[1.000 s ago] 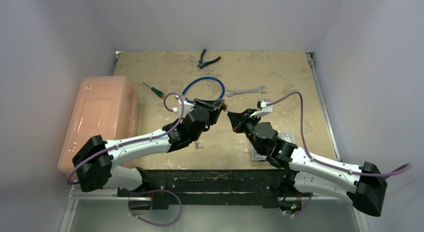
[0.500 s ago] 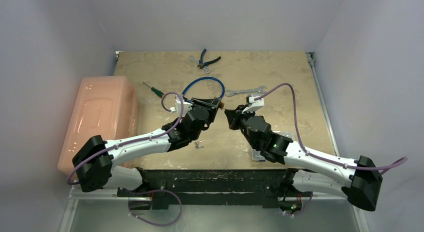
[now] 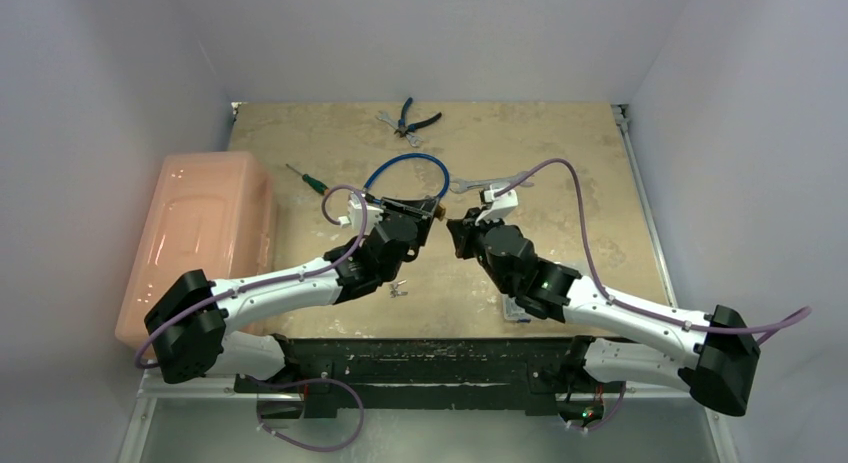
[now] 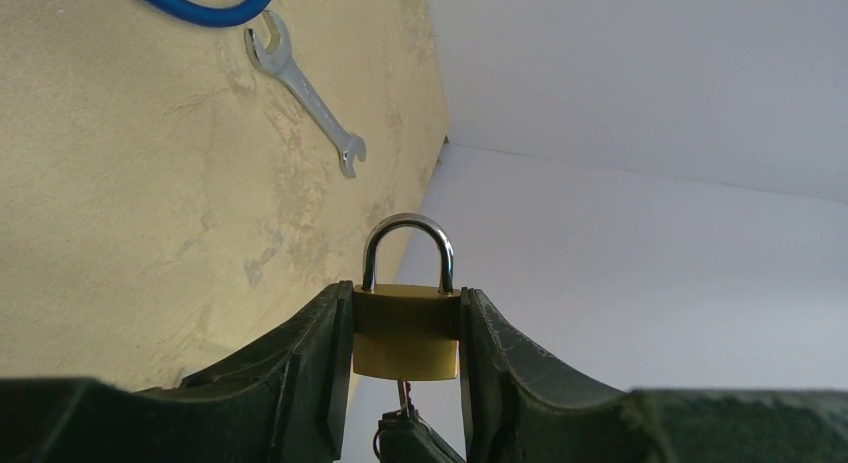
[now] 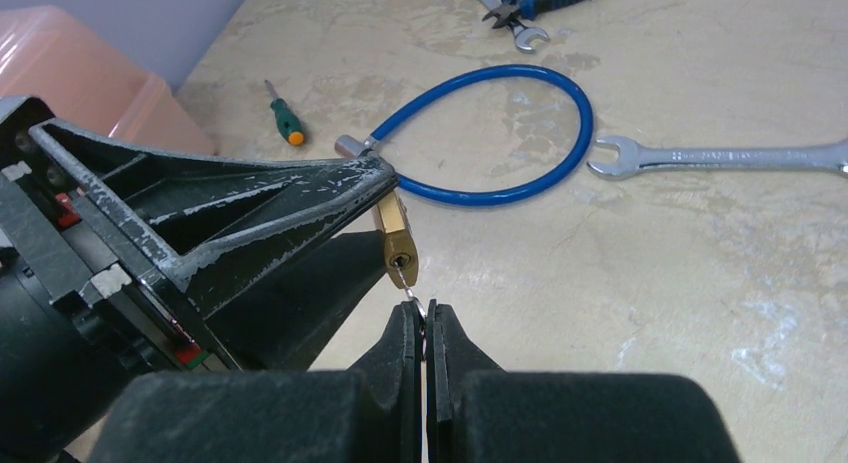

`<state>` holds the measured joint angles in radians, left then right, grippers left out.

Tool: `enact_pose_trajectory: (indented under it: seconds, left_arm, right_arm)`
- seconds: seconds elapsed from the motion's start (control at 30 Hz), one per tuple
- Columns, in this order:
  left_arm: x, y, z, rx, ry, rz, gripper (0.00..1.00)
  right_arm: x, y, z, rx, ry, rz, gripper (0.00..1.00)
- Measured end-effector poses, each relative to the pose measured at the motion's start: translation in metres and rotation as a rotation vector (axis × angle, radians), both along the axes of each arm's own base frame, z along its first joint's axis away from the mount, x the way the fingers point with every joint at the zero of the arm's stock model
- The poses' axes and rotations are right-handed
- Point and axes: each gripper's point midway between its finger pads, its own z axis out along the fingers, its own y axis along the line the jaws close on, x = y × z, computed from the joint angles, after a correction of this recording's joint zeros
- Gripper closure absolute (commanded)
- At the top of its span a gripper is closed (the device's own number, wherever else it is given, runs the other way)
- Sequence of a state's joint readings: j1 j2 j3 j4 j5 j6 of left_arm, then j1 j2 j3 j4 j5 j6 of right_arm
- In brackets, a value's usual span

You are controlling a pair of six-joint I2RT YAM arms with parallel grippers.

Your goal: Unlock with the key

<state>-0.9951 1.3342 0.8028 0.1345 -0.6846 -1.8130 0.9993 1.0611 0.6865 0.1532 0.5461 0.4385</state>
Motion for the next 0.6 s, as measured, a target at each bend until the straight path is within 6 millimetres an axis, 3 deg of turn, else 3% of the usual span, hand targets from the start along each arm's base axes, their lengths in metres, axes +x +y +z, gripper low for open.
enact_pose_trajectory:
  seconds: [0.6]
  left_arm:
    - [-0.0022,-0.0005,-0.0054,-0.019,0.001,-0.010,1.00]
  right_arm:
    - [0.0054,0.0013,-0.0063,0.090,0.118,-0.124,1.00]
